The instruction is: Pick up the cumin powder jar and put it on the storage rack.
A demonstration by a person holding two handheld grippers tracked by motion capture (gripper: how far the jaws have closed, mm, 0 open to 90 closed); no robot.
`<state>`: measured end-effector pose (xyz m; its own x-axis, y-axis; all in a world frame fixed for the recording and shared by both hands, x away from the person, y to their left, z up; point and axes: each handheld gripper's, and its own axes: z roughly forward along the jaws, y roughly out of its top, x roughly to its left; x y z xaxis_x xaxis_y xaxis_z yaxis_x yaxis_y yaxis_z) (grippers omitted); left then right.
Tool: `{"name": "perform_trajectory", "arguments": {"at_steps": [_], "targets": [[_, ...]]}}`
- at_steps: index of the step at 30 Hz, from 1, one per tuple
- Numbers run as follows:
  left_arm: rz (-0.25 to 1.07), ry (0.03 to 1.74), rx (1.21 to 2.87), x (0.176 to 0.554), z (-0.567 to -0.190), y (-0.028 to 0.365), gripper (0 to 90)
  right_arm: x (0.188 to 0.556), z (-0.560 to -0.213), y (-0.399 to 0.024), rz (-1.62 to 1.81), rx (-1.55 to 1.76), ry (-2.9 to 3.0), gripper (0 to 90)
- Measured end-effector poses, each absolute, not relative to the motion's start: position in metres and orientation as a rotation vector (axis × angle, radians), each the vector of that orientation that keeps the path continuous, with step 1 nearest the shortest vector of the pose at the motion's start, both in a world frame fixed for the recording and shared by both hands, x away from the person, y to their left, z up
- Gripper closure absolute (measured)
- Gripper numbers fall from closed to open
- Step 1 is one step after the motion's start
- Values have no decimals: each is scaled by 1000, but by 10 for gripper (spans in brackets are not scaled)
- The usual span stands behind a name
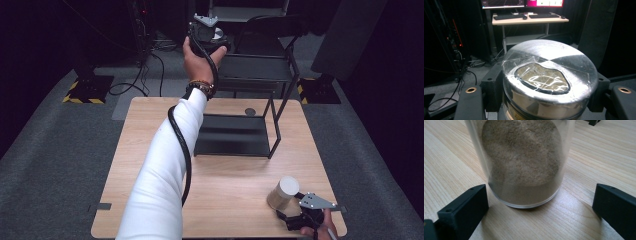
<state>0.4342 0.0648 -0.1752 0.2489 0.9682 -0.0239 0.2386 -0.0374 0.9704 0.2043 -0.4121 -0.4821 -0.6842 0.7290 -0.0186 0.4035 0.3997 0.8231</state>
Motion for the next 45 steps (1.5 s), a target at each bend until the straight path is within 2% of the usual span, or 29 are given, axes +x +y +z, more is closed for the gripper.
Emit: {"name": "perform_trajectory", "arguments": {"at_steps": [13,16,18,25,31,45], "targets": [[919,1180,1471,434,-183,60,305,204,-482,-412,1188,976,2286,0],[929,1176,1462,432,-182,59,259,204,-482,-412,1188,976,2286,0],[926,1171,1456,430,-181,59,192,204,-482,-412,1188,976,2285,0],[932,1141,1465,421,-175,64,46,204,-482,-412,1188,978,2285,0],[946,1126,1453,408,-169,71,5,204,-482,-411,1186,982,2281,0],[967,1072,1453,368,-166,85,3,204,-482,-411,1186,982,2280,0]]}}
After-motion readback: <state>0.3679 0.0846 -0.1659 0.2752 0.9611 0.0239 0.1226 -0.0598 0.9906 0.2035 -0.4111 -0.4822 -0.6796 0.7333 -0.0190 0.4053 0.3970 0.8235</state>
